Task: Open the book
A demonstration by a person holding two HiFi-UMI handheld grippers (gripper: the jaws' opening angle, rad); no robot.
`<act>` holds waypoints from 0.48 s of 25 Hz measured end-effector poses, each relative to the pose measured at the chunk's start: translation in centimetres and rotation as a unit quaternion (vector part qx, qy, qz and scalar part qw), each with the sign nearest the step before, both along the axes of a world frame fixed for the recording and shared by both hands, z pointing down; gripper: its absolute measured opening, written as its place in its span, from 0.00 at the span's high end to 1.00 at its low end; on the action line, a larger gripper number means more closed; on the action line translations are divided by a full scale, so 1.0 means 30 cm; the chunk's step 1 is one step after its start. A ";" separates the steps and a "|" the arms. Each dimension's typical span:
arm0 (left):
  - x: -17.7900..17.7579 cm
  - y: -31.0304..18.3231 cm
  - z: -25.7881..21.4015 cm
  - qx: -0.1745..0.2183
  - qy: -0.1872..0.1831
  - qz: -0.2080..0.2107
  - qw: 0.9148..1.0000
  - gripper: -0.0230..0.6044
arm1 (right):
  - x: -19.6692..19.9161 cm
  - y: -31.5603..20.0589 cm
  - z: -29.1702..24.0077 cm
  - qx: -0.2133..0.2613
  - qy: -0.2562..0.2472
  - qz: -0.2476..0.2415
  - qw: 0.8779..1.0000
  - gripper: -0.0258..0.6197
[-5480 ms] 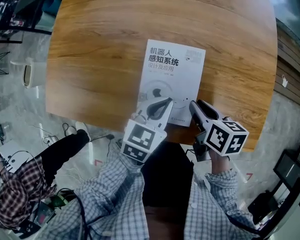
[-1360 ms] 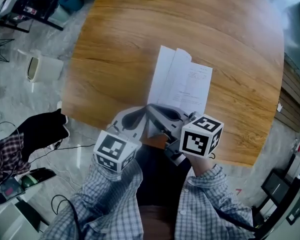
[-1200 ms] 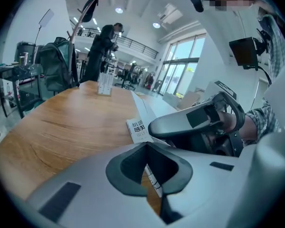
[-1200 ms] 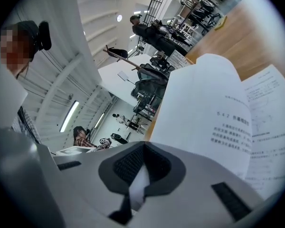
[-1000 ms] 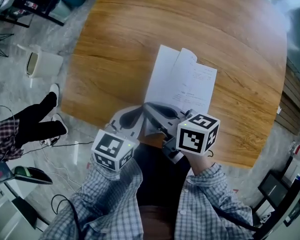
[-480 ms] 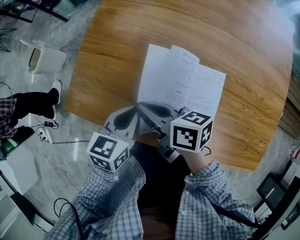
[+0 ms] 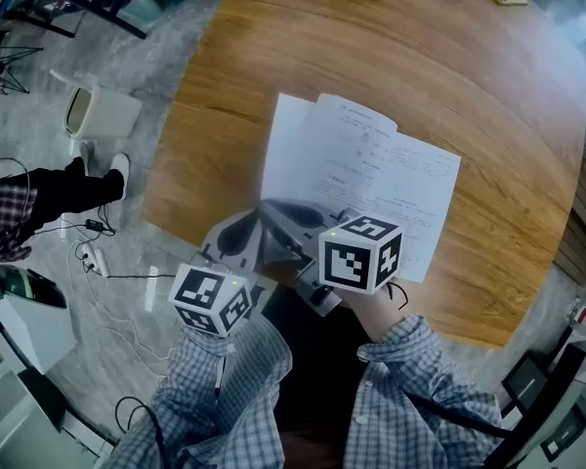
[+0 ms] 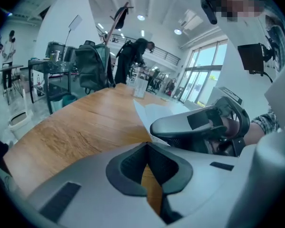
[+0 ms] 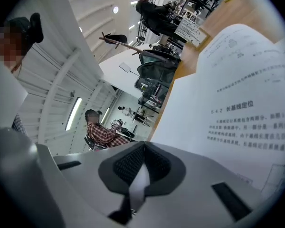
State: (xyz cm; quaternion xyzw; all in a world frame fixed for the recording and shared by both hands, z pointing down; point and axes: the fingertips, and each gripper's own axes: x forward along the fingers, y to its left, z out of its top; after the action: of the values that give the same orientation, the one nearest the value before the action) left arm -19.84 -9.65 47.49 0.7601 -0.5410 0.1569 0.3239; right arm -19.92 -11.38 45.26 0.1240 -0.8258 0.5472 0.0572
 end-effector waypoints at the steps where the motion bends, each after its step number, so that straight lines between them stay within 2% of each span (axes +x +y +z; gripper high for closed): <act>1: -0.013 -0.004 0.011 -0.002 0.002 -0.007 1.000 0.96 | -0.012 -0.006 0.011 -0.001 0.001 0.003 1.000 0.93; 5: -0.065 -0.003 0.068 -0.010 0.001 -0.024 1.000 0.96 | -0.061 -0.016 0.079 -0.003 0.017 0.007 1.000 0.93; 8: -0.083 -0.001 0.110 -0.013 0.014 -0.032 0.999 0.96 | -0.077 -0.018 0.120 -0.008 0.028 0.009 1.000 0.93; 10: -0.100 -0.002 0.120 -0.011 0.021 -0.043 0.999 0.96 | -0.091 -0.015 0.120 -0.013 0.026 0.010 1.000 0.93; 12: -0.126 -0.003 0.120 -0.009 0.011 -0.053 0.999 0.96 | -0.109 -0.006 0.107 -0.018 0.017 0.007 1.000 0.93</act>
State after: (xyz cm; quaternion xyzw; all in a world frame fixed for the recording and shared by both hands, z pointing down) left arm -23.63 -9.73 51.08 0.7293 -0.5754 0.1362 0.3443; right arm -23.19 -11.57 48.47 0.1381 -0.8140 0.5598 0.0697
